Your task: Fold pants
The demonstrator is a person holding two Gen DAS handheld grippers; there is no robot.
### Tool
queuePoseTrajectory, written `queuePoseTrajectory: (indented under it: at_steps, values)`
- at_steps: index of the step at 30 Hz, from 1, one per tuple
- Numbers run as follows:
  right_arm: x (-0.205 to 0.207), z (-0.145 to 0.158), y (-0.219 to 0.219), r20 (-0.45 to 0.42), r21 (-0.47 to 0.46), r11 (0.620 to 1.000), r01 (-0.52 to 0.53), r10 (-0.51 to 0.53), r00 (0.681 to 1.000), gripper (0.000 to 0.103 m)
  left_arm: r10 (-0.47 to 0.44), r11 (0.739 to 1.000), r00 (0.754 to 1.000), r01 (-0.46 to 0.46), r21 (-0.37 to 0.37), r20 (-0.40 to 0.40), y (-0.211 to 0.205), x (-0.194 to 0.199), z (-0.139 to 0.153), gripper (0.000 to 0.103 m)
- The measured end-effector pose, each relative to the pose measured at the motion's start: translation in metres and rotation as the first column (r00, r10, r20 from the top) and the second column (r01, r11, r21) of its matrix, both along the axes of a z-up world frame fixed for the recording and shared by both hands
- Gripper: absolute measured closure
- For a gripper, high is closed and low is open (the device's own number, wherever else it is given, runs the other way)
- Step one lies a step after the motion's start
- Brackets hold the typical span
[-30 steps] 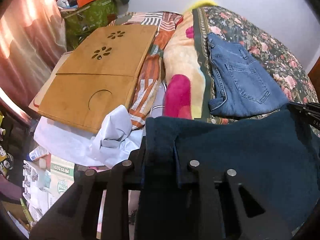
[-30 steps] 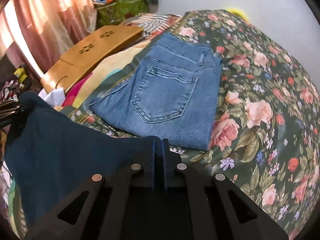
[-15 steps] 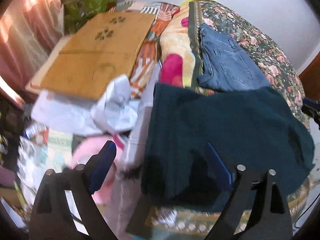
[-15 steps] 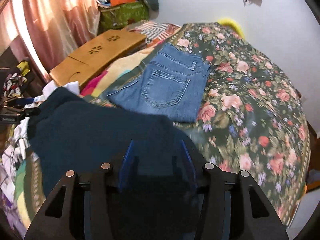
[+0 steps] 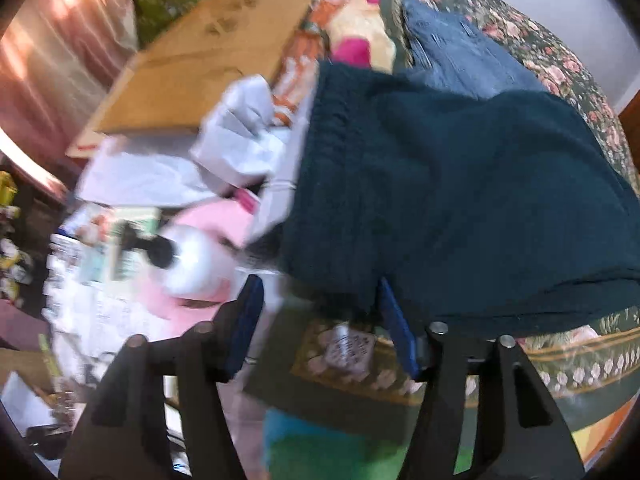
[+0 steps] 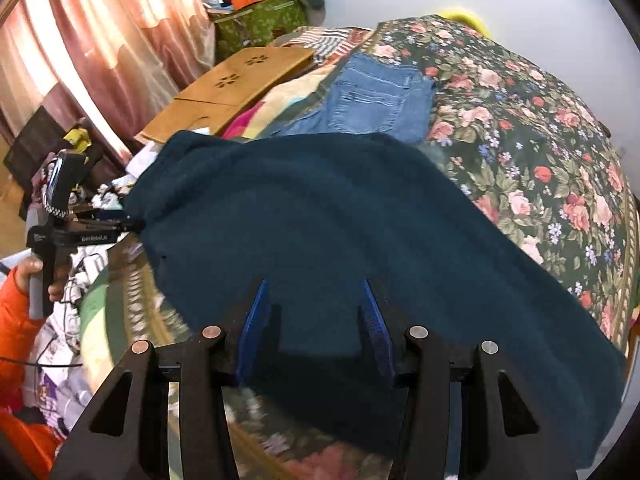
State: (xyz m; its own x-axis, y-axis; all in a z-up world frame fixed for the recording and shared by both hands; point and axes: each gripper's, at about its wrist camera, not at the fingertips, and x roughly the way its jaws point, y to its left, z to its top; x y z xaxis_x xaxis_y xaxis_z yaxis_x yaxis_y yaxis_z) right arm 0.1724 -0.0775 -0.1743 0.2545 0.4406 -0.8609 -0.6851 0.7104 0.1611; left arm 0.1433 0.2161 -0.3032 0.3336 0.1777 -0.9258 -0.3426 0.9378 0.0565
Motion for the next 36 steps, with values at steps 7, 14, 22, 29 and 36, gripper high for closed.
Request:
queuePoseTrajectory:
  at_steps: [7, 14, 22, 29, 36]
  values:
    - [-0.022, -0.002, 0.025, 0.022, 0.008, 0.997, -0.081, 0.081, 0.996, 0.059, -0.091, 0.996, 0.984, 0.091, 0.006, 0.152, -0.028, -0.008, 0.054, 0.027]
    - [-0.032, -0.027, 0.045, -0.01, -0.025, 0.989, -0.144, 0.144, 0.99, 0.059, -0.269, 0.961, 0.959, 0.274, -0.043, 0.094, -0.092, 0.019, 0.017, 0.027]
    - [-0.029, -0.034, 0.043, 0.039, -0.003, 0.992, -0.125, 0.125, 0.991, 0.092, -0.369, 0.93, 0.925, 0.366, 0.046, 0.091, -0.137, 0.042, 0.006, 0.04]
    - [-0.037, -0.021, 0.038, 0.022, 0.059, 0.991, -0.116, 0.115, 0.993, 0.094, -0.403, 0.914, 0.909, 0.406, -0.012, 0.104, -0.141, 0.037, 0.016, 0.076]
    - [-0.044, -0.036, 0.032, -0.037, 0.086, 0.992, -0.093, 0.097, 0.995, 0.09, -0.357, 0.927, 0.929, 0.365, -0.083, 0.096, -0.139, 0.021, 0.009, 0.075]
